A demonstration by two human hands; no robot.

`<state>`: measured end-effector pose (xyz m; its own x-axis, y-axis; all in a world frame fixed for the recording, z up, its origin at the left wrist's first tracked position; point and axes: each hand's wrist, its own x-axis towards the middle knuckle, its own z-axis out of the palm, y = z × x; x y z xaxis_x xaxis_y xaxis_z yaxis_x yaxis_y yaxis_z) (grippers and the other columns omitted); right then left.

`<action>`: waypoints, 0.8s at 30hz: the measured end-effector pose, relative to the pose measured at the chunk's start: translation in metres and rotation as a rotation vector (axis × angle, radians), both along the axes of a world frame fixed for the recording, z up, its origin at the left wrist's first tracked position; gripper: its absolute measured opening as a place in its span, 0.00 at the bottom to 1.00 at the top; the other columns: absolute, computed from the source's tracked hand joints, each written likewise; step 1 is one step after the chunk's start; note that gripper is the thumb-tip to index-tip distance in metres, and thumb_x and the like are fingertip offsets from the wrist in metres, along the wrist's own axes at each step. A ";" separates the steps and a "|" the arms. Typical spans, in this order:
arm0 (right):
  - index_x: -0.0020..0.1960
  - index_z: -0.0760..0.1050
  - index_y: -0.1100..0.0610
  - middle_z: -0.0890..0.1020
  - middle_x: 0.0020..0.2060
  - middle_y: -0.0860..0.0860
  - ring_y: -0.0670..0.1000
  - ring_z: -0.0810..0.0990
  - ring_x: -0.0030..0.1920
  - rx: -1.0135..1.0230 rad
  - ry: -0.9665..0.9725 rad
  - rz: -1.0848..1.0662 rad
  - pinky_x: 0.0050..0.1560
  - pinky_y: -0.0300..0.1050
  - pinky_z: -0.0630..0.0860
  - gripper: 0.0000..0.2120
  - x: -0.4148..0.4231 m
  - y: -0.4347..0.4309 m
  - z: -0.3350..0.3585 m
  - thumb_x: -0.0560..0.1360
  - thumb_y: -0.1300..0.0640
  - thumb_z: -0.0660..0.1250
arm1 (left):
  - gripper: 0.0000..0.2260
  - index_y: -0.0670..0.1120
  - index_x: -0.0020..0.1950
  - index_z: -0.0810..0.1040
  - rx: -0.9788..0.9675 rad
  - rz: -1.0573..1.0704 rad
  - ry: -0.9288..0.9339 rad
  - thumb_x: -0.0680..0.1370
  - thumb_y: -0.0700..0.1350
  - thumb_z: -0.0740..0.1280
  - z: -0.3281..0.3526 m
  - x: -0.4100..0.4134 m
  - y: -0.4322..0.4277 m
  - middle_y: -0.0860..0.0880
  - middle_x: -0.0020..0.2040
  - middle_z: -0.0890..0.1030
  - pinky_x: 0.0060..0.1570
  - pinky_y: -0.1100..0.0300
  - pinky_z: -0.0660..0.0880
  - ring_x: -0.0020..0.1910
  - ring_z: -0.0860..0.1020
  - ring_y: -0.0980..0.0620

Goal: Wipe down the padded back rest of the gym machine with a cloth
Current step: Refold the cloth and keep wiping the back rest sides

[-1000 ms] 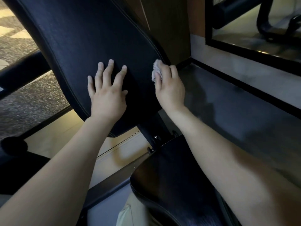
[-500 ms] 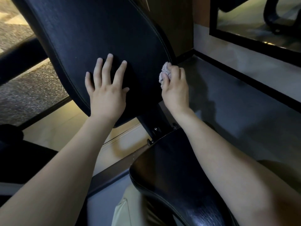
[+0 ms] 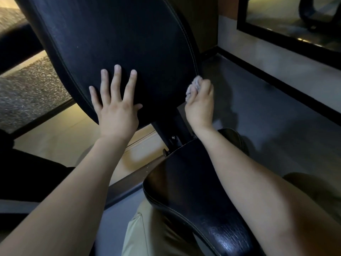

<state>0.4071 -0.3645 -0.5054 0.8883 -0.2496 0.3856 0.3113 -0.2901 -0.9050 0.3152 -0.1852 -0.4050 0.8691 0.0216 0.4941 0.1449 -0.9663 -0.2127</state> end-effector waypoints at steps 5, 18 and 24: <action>0.53 0.66 0.57 0.76 0.51 0.54 0.39 0.78 0.42 0.254 0.178 -0.002 0.41 0.33 0.77 0.03 -0.004 -0.002 0.006 0.83 0.63 0.59 | 0.39 0.56 0.83 0.48 0.006 -0.001 0.000 0.80 0.50 0.69 0.000 -0.001 0.000 0.47 0.84 0.46 0.76 0.33 0.41 0.82 0.41 0.41; 0.53 0.66 0.59 0.75 0.45 0.48 0.38 0.78 0.40 0.355 0.289 -0.006 0.37 0.25 0.71 0.04 -0.026 0.014 0.023 0.82 0.66 0.60 | 0.38 0.56 0.83 0.47 0.000 -0.021 0.001 0.81 0.50 0.68 0.000 -0.001 0.003 0.47 0.84 0.46 0.76 0.33 0.42 0.82 0.41 0.41; 0.48 0.64 0.57 0.76 0.40 0.48 0.41 0.78 0.36 0.441 0.306 0.006 0.41 0.47 0.81 0.06 -0.043 0.052 0.018 0.79 0.67 0.58 | 0.38 0.55 0.83 0.48 0.001 -0.022 -0.023 0.80 0.49 0.68 -0.001 0.000 0.002 0.46 0.84 0.47 0.76 0.33 0.41 0.82 0.42 0.40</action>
<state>0.3644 -0.3127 -0.4869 0.9456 -0.3239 -0.0315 0.0146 0.1389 -0.9902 0.3150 -0.1830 -0.4065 0.8576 0.0020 0.5143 0.1287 -0.9690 -0.2107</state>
